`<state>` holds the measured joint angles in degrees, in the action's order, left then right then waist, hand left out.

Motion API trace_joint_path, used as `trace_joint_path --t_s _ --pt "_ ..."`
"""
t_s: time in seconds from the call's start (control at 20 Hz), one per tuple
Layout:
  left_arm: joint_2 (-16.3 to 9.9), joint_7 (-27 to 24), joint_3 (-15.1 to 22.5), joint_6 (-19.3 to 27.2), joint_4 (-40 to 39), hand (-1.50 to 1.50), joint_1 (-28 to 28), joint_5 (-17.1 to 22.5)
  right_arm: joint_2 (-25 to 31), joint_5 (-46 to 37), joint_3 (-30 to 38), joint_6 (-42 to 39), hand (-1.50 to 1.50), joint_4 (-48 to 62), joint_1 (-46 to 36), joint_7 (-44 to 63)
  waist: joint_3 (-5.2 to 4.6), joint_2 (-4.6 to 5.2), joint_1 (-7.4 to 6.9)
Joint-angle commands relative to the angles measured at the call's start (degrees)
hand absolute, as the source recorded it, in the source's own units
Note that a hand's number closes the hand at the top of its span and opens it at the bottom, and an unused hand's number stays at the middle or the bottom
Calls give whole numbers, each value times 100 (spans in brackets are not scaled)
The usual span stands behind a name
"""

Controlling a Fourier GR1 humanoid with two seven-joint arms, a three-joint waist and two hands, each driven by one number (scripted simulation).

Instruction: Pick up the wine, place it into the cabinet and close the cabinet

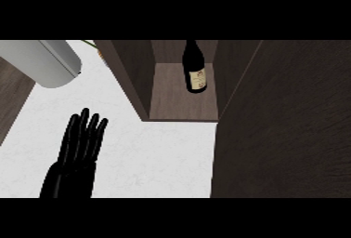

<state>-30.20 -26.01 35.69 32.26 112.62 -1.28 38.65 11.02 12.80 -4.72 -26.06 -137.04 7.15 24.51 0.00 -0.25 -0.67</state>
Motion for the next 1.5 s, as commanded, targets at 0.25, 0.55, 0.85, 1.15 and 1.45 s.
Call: trace_joint_path --t_s 0.25,0.55,0.85,1.15,1.45 --pt "-632 -577 -712 -497 921 -150 -1711 155 -297 289 -1438 48 150 -513 382 809 -5 1 -11" --pt "-1168 -853 -2021 -1701 1033 -150 -2729 1037 -835 -714 -2784 798 150 -785 63 1522 -19 -26 -54" --pt "-1419 -909 -2954 -2375 1074 -150 -3328 1344 -1092 -1850 -3906 1665 150 -127 -971 1522 -16 -29 -67" --pt "-1637 -709 -3709 -3095 1213 -150 -3812 1747 -1099 -2326 -4170 2905 150 1061 -2674 1530 -16 -11 -157" --pt "-1648 -507 -4314 -3700 1004 -150 -3923 1975 -1101 -1873 -3878 4071 150 2039 -4303 1814 -11 7 -158"
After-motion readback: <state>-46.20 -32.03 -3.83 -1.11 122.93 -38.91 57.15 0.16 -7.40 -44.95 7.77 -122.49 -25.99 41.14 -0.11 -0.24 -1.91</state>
